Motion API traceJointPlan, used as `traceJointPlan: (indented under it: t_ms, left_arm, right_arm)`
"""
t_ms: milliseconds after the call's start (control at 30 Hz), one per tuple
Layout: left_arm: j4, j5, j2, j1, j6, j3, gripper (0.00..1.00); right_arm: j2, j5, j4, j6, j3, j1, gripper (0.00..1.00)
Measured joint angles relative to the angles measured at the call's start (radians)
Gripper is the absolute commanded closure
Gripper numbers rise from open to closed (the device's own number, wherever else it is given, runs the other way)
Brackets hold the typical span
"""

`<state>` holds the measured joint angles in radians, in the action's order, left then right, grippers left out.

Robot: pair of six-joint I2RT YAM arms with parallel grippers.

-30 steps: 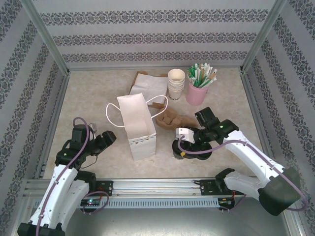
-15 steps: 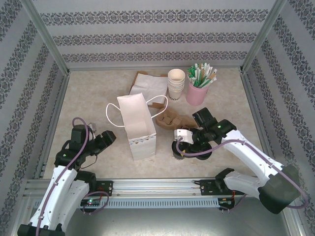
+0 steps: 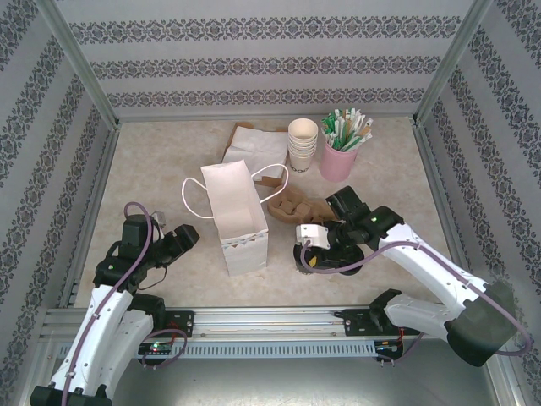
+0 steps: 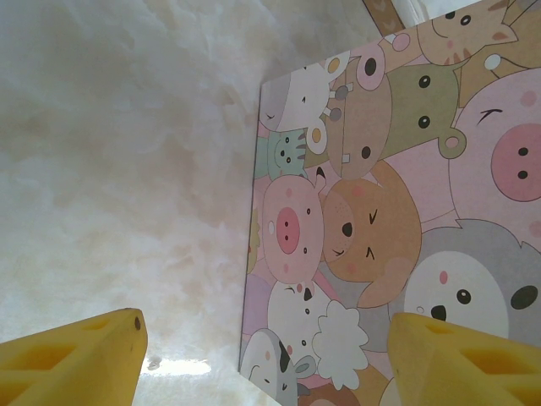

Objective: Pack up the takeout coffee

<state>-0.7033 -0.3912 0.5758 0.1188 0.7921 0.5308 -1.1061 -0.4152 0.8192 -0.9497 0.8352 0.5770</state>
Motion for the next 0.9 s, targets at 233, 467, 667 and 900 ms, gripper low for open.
traceJointPlan:
  t_ms: [233,467,667,900]
  left_arm:
    - [0.0,0.0,0.0,0.0,0.0,0.0,0.24]
    - [0.0,0.003,0.0,0.0,0.0,0.004,0.24]
    - [0.0,0.003,0.0,0.0,0.0,0.015,0.24]
    - [0.0,0.003,0.0,0.0,0.001,0.016,0.24]
  right_arm:
    - [0.008,0.029,-0.008,0.0,-0.008,0.019,0.34]
    - [0.029,0.032,-0.013,0.02,-0.013,0.023,0.32]
    - [0.038,0.031,-0.01,0.055,-0.015,0.022,0.29]
    - [0.039,0.034,0.004,0.088,-0.015,0.021,0.17]
